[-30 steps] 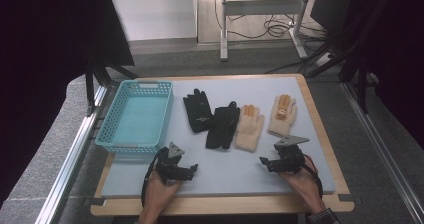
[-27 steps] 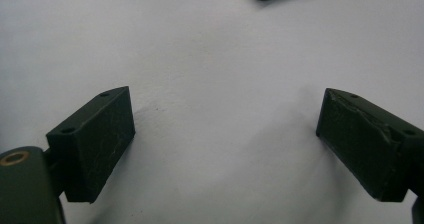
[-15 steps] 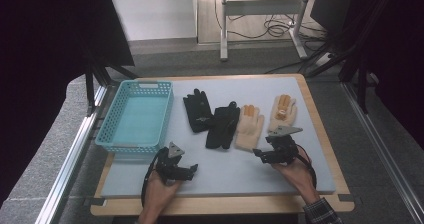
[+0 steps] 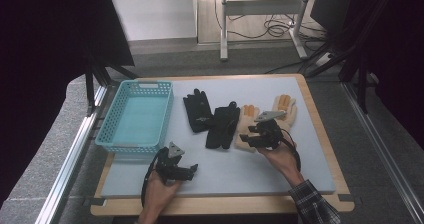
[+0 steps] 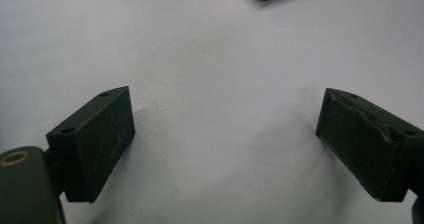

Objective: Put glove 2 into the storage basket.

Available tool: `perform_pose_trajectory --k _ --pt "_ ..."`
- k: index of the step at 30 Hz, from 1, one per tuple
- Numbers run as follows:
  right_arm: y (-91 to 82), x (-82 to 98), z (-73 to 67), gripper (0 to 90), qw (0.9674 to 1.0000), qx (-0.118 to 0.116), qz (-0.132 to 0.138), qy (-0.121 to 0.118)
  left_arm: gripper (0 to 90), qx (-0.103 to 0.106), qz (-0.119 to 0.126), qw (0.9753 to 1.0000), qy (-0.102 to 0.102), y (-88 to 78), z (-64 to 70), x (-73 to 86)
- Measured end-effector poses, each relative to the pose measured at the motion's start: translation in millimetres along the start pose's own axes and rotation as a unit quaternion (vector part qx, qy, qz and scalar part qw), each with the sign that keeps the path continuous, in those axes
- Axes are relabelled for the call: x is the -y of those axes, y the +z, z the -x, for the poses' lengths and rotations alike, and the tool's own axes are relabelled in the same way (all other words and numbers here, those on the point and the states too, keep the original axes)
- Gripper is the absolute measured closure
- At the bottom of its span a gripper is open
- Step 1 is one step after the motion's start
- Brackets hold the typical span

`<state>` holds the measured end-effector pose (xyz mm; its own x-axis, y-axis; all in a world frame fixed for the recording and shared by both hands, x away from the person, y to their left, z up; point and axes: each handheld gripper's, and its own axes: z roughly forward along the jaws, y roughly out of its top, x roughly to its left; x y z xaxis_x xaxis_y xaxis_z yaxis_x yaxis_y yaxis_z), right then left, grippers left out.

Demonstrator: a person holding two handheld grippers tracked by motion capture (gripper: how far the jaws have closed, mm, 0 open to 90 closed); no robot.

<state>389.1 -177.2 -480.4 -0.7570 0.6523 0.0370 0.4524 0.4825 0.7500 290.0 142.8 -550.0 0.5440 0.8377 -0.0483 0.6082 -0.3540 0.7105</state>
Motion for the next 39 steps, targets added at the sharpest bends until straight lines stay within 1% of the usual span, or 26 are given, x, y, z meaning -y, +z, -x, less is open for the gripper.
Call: perform_pose_trajectory --k 1,3,4,7,9,10,12,13,14,15,17,18,20,22,24,25,26,28,29,31,32,33,34,36,37,39 --pt "7.1 -8.6 0.9 52.8 1.0000 -0.002 0.000 -0.003 8.6 0.000 0.000 1.0000 0.000 0.0 0.0 0.0" --pt "10.4 -12.7 1.0 54.0 1.0000 -0.002 0.000 -0.004 8.6 0.000 0.000 1.0000 0.000 0.0 0.0 0.0" --pt "17.7 -20.8 1.5 55.9 1.0000 -0.001 -0.002 -0.008 8.6 0.000 0.000 1.0000 0.000 0.1 -0.1 0.0" --pt "29.3 -30.9 2.5 55.8 0.9999 -0.001 -0.004 -0.011 8.6 0.000 0.000 1.0000 0.000 0.0 -0.1 0.0" --pt "35.5 -34.7 2.9 53.7 0.9999 0.001 -0.007 -0.012 8.6 0.000 0.000 1.0000 0.000 0.0 -0.1 0.0" --pt "44.5 -38.9 2.9 45.7 0.9998 0.010 -0.010 -0.015 8.6 0.000 -0.001 1.0000 0.001 -0.1 -0.2 0.0" --pt "50.0 -40.9 3.1 42.9 0.9997 0.016 -0.012 -0.014 8.6 0.000 -0.001 1.0000 0.001 -0.1 -0.2 0.0" --pt "62.0 -44.4 5.3 37.7 0.9996 0.022 -0.018 -0.009 8.6 0.000 0.000 1.0000 0.001 -0.1 -0.2 0.0" --pt "67.1 -45.7 6.8 35.9 0.9995 0.024 -0.021 -0.007 8.6 0.000 0.000 1.0000 0.001 -0.1 -0.2 0.0" --pt "67.1 -45.7 6.8 35.9 0.9995 0.024 -0.021 -0.007 8.6 0.000 0.000 1.0000 0.001 -0.1 -0.2 0.0" --pt "81.6 -48.8 12.6 32.1 0.9990 0.034 -0.027 0.003 8.6 0.000 0.000 1.0000 0.001 0.0 -0.2 0.0" --pt "81.6 -48.8 12.6 32.1 0.9990 0.034 -0.027 0.003 8.6 0.000 0.000 1.0000 0.000 0.0 -0.2 0.0" --pt "94.3 -51.0 17.8 30.7 0.9985 0.040 -0.035 0.014 8.6 0.000 0.000 1.0000 0.000 0.0 -0.2 0.0" --pt "98.1 -51.8 18.2 30.7 0.9983 0.041 -0.038 0.015 8.5 0.000 0.000 1.0000 0.000 0.0 -0.2 0.0" --pt "106.2 -52.8 17.9 31.0 0.9972 0.053 -0.052 0.003 8.6 0.000 -0.002 1.0000 0.002 -0.2 -0.5 0.0" --pt "114.6 -53.2 17.1 31.7 0.9951 0.063 -0.075 -0.015 8.5 0.001 -0.001 1.0000 0.002 -0.2 -0.4 0.0" --pt "114.6 -53.2 17.1 31.7 0.9951 0.063 -0.075 -0.015 8.6 0.001 -0.001 1.0000 0.002 -0.2 -0.4 0.0" --pt "116.9 -54.4 16.5 36.5 0.9943 0.068 -0.081 -0.011 8.6 0.001 -0.001 1.0000 0.002 -0.2 -0.3 0.0" --pt "116.6 -55.3 16.1 41.9 0.9939 0.071 -0.085 -0.003 8.6 0.001 -0.001 1.0000 0.002 -0.2 -0.3 0.0" --pt "115.8 -55.7 14.3 52.0 0.9925 0.083 -0.089 -0.010 8.6 0.001 -0.002 1.0000 0.002 -0.2 -0.3 0.0" --pt "115.0 -55.3 13.0 57.1 0.9927 0.080 -0.089 -0.011 8.6 0.000 -0.002 1.0000 0.002 -0.3 -0.3 -0.1" --pt "114.0 -54.8 10.4 71.8 0.9924 0.082 -0.090 -0.019 8.6 0.000 -0.002 1.0000 0.002 -0.3 -0.3 -0.1" --pt "114.0 -54.8 10.4 71.8 0.9924 0.082 -0.090 -0.019 8.6 0.000 -0.002 1.0000 0.002 -0.3 -0.3 -0.1" --pt "113.8 -53.9 9.0 84.3 0.9932 0.070 -0.091 -0.021 8.6 0.000 -0.003 1.0000 0.002 -0.3 -0.3 -0.1" --pt "114.2 -53.4 8.3 85.3 0.9923 0.078 -0.092 -0.027 8.6 0.000 -0.003 1.0000 0.002 -0.3 -0.3 -0.1" --pt "113.5 -52.9 10.7 86.5 0.9935 0.070 -0.088 -0.020 8.6 0.001 -0.002 1.0000 0.002 -0.1 -0.3 0.0"
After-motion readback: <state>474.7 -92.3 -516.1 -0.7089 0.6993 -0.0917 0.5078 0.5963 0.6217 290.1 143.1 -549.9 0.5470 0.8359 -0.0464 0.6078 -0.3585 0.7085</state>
